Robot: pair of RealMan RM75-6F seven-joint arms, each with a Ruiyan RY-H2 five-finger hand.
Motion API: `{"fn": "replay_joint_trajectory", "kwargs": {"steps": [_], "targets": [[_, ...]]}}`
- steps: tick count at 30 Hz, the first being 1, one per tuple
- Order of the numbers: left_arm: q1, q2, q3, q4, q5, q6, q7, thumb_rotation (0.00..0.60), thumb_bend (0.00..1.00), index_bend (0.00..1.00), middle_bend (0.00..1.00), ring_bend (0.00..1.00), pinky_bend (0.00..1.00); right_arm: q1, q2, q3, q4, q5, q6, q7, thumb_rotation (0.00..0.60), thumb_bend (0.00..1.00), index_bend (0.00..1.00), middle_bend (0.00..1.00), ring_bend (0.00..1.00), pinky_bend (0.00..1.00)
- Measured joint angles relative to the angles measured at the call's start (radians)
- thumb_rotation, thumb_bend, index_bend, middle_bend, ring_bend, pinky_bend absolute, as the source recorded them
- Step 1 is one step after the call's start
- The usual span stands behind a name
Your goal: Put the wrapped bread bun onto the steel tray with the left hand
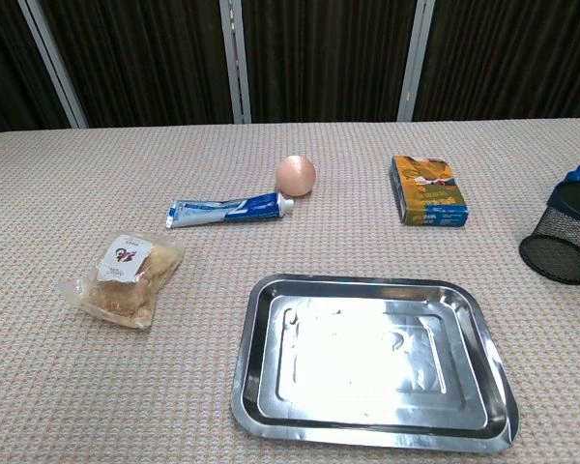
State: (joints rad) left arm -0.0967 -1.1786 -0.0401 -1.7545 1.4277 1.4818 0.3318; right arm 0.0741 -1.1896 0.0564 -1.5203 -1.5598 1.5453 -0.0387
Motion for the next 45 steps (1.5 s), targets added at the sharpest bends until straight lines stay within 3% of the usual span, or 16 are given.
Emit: {"fn": "replay_joint_trajectory", "kwargs": {"steps": [29, 36, 40, 45], "targets": [[-0.023, -0.020, -0.010, 0.037, -0.006, -0.036, 0.003, 0.600, 0.15, 0.19, 0.04, 0.02, 0.00, 0.001, -0.005, 0.002, -0.008, 0.013, -0.016, -0.023, 0.600, 0.00, 0.13, 0.10, 0.00, 0.10], [-0.087, -0.016, -0.018, 0.035, -0.015, -0.147, 0.021, 0.600, 0.14, 0.16, 0.00, 0.00, 0.00, 0.007, -0.012, 0.003, 0.006, 0.014, -0.025, -0.011, 0.600, 0.00, 0.13, 0.10, 0.00, 0.10], [-0.156, -0.017, -0.029, 0.036, -0.031, -0.261, 0.032, 0.600, 0.10, 0.06, 0.00, 0.00, 0.00, 0.004, -0.012, 0.003, 0.010, 0.014, -0.021, -0.006, 0.600, 0.00, 0.13, 0.10, 0.00, 0.10], [-0.264, -0.034, -0.051, 0.058, -0.072, -0.434, 0.028, 0.600, 0.10, 0.03, 0.00, 0.00, 0.00, -0.004, -0.011, 0.003, 0.017, 0.015, -0.010, 0.002, 0.600, 0.00, 0.13, 0.10, 0.00, 0.10]]}}
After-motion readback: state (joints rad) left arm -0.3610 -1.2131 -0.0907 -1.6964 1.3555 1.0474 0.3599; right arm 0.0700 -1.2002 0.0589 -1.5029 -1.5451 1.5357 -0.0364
